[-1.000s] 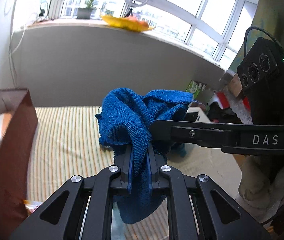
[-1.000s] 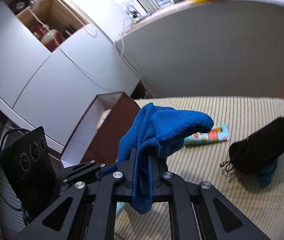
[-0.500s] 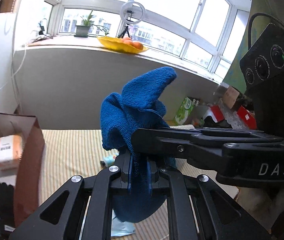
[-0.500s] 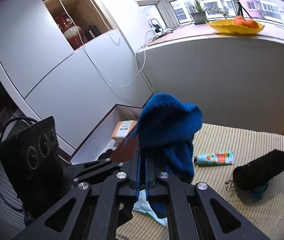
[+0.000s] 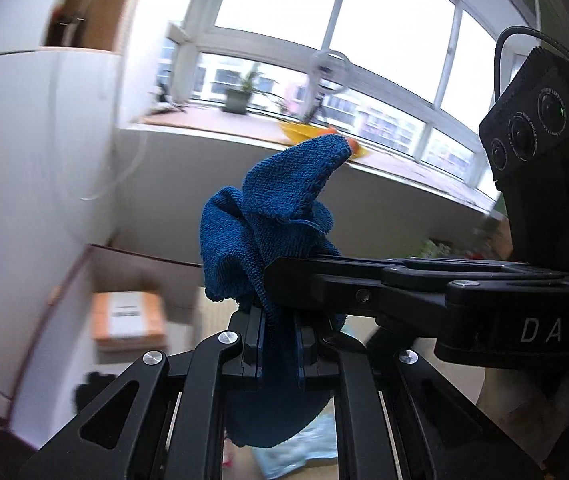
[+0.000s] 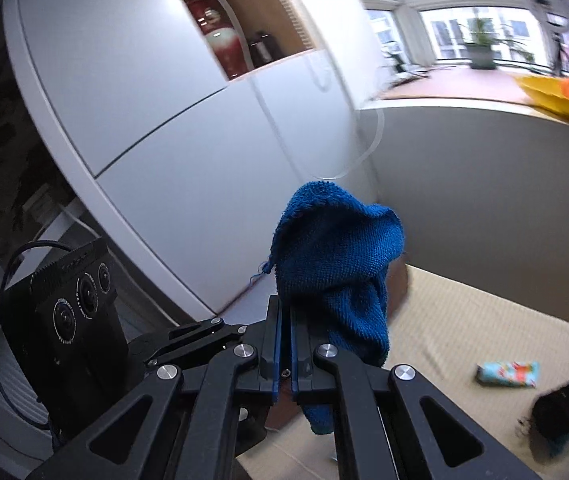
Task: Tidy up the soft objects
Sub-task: 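Lift the blue towel with both grippers and release it into the shoebox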
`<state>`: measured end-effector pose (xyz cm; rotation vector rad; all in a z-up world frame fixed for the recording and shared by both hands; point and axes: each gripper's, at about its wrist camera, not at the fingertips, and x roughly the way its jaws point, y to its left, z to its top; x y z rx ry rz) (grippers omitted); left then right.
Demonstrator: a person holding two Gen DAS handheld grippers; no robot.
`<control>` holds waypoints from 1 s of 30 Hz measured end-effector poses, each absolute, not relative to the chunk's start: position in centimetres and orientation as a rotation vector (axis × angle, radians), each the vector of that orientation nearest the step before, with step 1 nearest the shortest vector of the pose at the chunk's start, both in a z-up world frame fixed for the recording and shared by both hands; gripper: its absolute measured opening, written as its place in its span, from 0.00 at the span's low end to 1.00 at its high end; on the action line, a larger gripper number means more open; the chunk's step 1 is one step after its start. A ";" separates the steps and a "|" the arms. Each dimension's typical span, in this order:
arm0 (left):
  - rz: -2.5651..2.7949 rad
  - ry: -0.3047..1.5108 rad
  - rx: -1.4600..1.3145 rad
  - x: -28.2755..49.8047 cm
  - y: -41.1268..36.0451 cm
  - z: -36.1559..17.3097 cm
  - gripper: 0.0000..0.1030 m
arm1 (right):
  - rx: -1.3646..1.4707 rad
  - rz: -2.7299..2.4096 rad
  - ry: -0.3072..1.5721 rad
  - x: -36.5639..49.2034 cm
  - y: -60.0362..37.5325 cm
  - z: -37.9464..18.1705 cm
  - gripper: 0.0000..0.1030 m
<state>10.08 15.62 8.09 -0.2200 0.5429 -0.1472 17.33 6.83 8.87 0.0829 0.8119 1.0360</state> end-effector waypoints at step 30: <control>0.197 0.714 -0.226 5.3 24.2 1.8 0.53 | -0.110 0.967 0.861 17.3 6.6 2.8 0.66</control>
